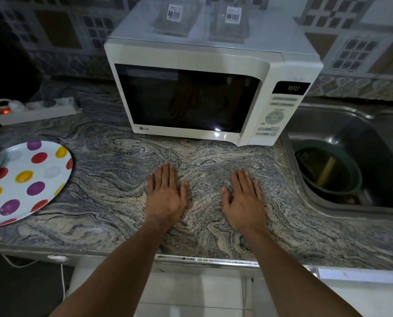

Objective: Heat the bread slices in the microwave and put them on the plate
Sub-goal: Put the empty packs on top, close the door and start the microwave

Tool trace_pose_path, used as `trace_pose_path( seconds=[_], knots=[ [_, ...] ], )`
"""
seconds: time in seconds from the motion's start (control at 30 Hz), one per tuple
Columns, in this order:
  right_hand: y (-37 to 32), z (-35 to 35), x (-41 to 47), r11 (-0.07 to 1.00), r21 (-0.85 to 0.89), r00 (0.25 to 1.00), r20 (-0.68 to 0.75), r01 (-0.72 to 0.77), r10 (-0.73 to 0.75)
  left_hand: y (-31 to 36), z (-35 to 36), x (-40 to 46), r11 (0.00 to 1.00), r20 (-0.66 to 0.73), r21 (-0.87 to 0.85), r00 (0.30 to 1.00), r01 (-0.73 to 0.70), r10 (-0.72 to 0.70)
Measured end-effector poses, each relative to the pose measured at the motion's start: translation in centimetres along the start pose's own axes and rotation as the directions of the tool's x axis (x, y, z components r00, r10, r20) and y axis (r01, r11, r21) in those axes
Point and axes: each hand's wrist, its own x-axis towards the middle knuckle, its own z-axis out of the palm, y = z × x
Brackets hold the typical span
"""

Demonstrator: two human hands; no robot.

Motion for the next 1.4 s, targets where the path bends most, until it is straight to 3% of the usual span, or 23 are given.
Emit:
trace_pose_path(
  seconds=[1.4],
  knots=[
    [-0.05, -0.13, 0.02, 1.000, 0.020, 1.000, -0.009, -0.008, 0.008, 0.02, 0.13, 0.02, 1.000, -0.008, 0.007, 1.000, 0.006, -0.006]
  ],
)
